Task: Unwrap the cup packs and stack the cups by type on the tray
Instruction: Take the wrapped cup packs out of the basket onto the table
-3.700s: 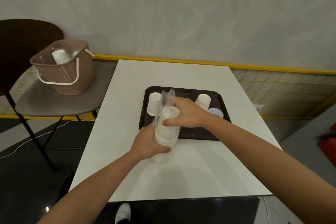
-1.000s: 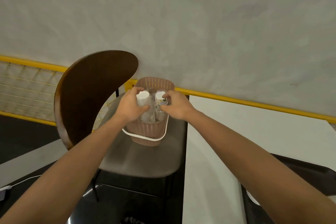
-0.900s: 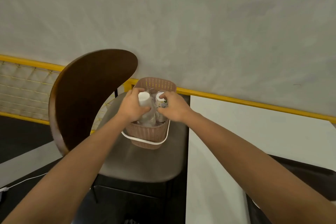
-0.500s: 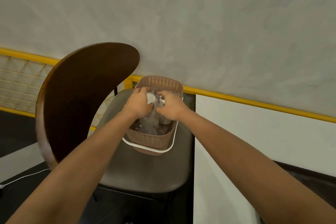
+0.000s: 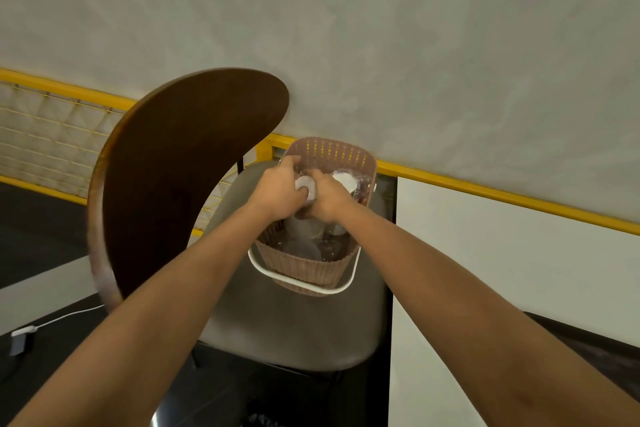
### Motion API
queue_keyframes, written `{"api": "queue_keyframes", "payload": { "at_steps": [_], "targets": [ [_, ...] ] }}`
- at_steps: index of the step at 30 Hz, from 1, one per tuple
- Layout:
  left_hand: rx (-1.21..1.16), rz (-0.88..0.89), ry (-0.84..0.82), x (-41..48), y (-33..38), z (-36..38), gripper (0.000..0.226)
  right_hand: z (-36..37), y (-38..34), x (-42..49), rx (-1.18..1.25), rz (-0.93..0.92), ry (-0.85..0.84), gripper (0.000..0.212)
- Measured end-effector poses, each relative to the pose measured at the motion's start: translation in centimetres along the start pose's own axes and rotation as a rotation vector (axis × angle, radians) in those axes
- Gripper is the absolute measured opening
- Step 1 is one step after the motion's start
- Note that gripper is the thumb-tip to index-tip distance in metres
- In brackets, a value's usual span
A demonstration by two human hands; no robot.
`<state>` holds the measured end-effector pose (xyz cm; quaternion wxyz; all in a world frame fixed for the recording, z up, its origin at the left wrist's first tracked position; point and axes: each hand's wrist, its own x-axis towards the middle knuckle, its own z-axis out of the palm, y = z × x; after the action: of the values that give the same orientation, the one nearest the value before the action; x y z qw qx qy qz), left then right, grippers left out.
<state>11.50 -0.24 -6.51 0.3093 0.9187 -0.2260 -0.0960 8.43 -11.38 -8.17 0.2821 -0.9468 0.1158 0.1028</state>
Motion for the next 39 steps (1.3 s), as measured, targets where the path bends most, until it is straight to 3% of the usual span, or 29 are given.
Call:
{"api": "queue_keyframes", "payload": {
  "at_steps": [6,24,39],
  "targets": [
    [-0.128,-0.034,0.026,-0.6,0.1,-0.2,0.059,0.0,0.1,0.0,0.012,0.034,0.066,0.07],
    [-0.387,-0.031,0.198,-3.6,1.6,-1.9,0.052,-5.7,-1.7,-4.0,0.046,-0.078,0.305,0.069],
    [-0.224,0.08,0.213,-6.6,3.3,-2.3,0.096,-11.3,-3.7,-10.1,0.149,-0.174,0.444,0.066]
  ]
}}
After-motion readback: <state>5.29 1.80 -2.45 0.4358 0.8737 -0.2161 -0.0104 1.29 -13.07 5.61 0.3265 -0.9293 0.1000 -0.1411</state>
